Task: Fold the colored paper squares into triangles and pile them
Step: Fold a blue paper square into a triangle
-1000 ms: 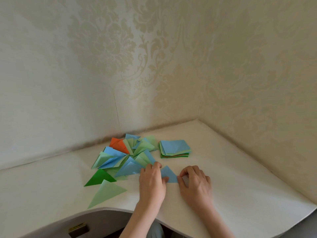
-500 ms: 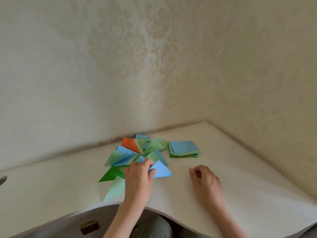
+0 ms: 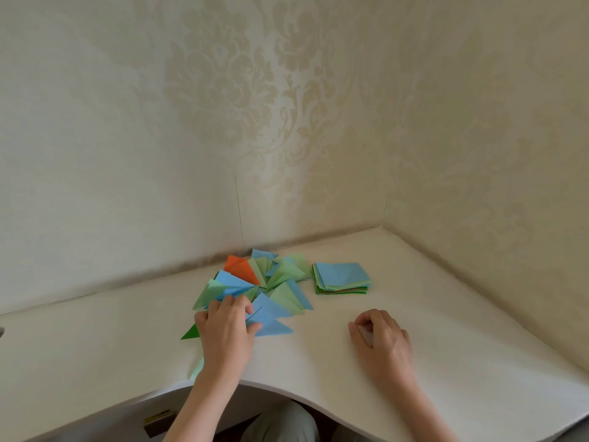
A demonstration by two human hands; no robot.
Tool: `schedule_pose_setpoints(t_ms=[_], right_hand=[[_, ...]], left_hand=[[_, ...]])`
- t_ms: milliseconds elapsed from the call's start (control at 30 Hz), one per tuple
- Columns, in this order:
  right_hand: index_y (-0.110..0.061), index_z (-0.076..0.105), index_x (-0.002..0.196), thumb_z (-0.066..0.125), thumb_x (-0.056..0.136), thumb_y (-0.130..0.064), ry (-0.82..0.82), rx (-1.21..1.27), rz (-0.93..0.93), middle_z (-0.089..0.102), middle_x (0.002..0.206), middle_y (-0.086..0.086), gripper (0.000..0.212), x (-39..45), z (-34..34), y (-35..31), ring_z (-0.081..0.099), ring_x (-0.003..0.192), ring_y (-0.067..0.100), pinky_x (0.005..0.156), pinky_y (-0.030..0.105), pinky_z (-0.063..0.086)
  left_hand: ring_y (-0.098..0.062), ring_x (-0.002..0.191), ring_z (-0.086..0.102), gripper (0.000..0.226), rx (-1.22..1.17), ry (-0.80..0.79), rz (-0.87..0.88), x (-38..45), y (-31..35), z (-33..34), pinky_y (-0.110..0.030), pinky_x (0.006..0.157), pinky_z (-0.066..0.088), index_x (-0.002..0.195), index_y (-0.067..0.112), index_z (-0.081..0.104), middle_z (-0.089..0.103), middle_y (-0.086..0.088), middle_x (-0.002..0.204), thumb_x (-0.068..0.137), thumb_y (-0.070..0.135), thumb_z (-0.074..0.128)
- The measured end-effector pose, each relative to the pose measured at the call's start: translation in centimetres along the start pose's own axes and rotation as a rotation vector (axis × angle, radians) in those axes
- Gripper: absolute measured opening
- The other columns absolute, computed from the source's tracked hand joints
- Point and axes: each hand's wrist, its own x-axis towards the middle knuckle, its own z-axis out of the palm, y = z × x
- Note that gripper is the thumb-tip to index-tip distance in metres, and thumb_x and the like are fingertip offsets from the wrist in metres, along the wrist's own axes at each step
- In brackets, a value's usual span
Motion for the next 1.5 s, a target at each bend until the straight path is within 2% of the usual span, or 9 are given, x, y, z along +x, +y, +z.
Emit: schedule_pose_setpoints(t_ms=[267, 533, 633, 700, 800, 967, 1200, 1333, 1500], right_hand=[[-0.027, 0.057, 0.086, 0.070, 0.080, -0.032, 0.014, -0.053, -0.048, 0.056, 0.089, -0.013, 0.015, 0.0, 0.2, 0.4, 0.056, 0.085, 0.014, 0.075, 0.032, 0.036], [-0.025, 0.062, 0.089, 0.079, 0.070, -0.027, 0.071, -0.199, -0.237, 0.062, 0.091, -0.006, 0.026, 1.4, 1.0, -2.1, 0.062, 0.084, 0.022, 0.068, 0.034, 0.042], [-0.017, 0.065, 0.109, 0.078, 0.072, -0.028, 0.052, -0.236, -0.333, 0.065, 0.113, 0.001, 0.041, 4.2, 2.3, -4.5, 0.062, 0.106, 0.023, 0.086, 0.039, 0.048], [-0.015, 0.052, 0.132, 0.067, 0.084, -0.033, -0.057, -0.288, -0.313, 0.049, 0.141, 0.003, 0.053, 5.8, 3.3, -5.5, 0.044, 0.132, 0.021, 0.107, 0.045, 0.033], [-0.023, 0.024, 0.148, 0.043, 0.098, -0.039, -0.173, -0.364, -0.252, 0.021, 0.157, -0.007, 0.056, 7.2, 4.3, -5.9, 0.013, 0.146, 0.014, 0.117, 0.046, 0.004], [-0.028, 0.033, 0.144, 0.039, 0.098, -0.042, -0.164, -0.373, -0.158, 0.034, 0.150, -0.012, 0.049, 8.0, 5.5, -4.9, 0.022, 0.143, 0.010, 0.115, 0.049, 0.005], [-0.022, 0.043, 0.140, 0.045, 0.097, -0.037, -0.060, -0.341, -0.125, 0.043, 0.147, -0.005, 0.045, 8.7, 4.9, -3.1, 0.030, 0.141, 0.014, 0.116, 0.050, 0.007], [-0.022, 0.031, 0.147, 0.044, 0.096, -0.048, -0.167, -0.067, -0.243, 0.022, 0.157, -0.001, 0.059, 8.2, 4.5, -5.4, 0.014, 0.146, 0.014, 0.119, 0.037, 0.006], [-0.035, -0.013, 0.150, 0.050, 0.063, -0.087, -0.573, -0.109, -0.321, -0.023, 0.157, -0.006, 0.119, 7.3, 4.2, -7.9, -0.023, 0.144, 0.018, 0.118, 0.040, -0.003]], left_hand=[[-0.020, 0.072, 0.048, 0.046, -0.142, 0.114, 0.297, -0.8, 4.5, 0.2, -0.033, 0.063, 0.042, 0.083, 0.019, 0.058, 0.051, 0.005, 0.080, 0.055, -0.014, 0.074], [-0.017, 0.089, 0.053, 0.019, -0.232, 0.098, 0.465, -1.6, 5.3, 0.2, -0.033, 0.075, 0.048, 0.095, 0.020, 0.062, 0.053, 0.004, 0.096, 0.080, 0.012, 0.070], [-0.019, 0.092, 0.054, 0.020, -0.183, 0.146, 0.408, -1.0, 2.3, -0.5, -0.033, 0.078, 0.049, 0.098, 0.018, 0.063, 0.054, 0.002, 0.101, 0.080, 0.019, 0.072], [-0.021, 0.093, 0.054, 0.020, -0.158, 0.161, 0.390, -0.9, 0.1, -1.0, -0.033, 0.080, 0.048, 0.098, 0.018, 0.064, 0.054, 0.003, 0.103, 0.082, 0.028, 0.068], [-0.017, 0.099, 0.052, 0.034, -0.131, 0.129, 0.347, -1.1, -2.1, -2.0, -0.031, 0.084, 0.045, 0.101, 0.023, 0.062, 0.052, 0.006, 0.106, 0.082, 0.050, 0.055], [-0.016, 0.117, 0.044, 0.063, -0.068, 0.015, 0.293, -1.9, -4.3, -2.8, -0.035, 0.093, 0.041, 0.118, 0.031, 0.055, 0.047, 0.008, 0.124, 0.071, 0.073, 0.054], [-0.014, 0.131, 0.029, 0.080, -0.053, -0.093, 0.246, -3.5, -7.7, -3.6, -0.037, 0.106, 0.036, 0.137, 0.031, 0.040, 0.031, 0.009, 0.143, 0.071, 0.075, 0.051], [-0.024, 0.142, 0.023, 0.086, 0.004, -0.159, 0.209, -2.8, -8.7, -3.1, -0.040, 0.113, 0.028, 0.148, 0.028, 0.028, 0.018, 0.000, 0.156, 0.077, 0.078, 0.032], [-0.029, 0.147, 0.002, 0.088, 0.068, -0.234, 0.278, -0.5, -8.4, -1.9, -0.041, 0.116, 0.012, 0.151, 0.039, 0.005, -0.010, 0.001, 0.160, 0.076, 0.086, 0.006]])
